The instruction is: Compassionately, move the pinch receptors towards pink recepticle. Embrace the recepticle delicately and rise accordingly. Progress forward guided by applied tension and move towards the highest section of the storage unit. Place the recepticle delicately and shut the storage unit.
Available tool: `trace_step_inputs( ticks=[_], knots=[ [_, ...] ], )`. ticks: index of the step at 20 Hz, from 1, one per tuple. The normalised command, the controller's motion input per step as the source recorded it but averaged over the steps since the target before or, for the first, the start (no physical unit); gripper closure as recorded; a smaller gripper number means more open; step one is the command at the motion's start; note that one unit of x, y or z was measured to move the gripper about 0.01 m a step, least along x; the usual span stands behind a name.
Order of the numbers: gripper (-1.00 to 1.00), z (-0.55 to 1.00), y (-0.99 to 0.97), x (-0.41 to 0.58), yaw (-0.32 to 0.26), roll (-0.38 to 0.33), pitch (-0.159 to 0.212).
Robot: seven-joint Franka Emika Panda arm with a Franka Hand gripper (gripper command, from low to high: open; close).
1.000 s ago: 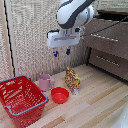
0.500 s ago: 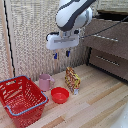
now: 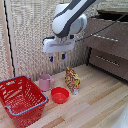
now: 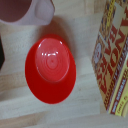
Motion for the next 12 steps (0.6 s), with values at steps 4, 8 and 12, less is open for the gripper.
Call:
trace_step_inputs(
  ticks=[4, 8, 12],
  knots=[
    [-1.00, -0.19, 0.19, 0.462, 0.035, -0.020, 0.100],
    [-1.00, -0.21, 0.18, 0.416, 0.059, -0.039, 0.140],
    [-1.00, -0.25, 0.15, 0.419, 0.060, -0.047, 0.108]
  ],
)
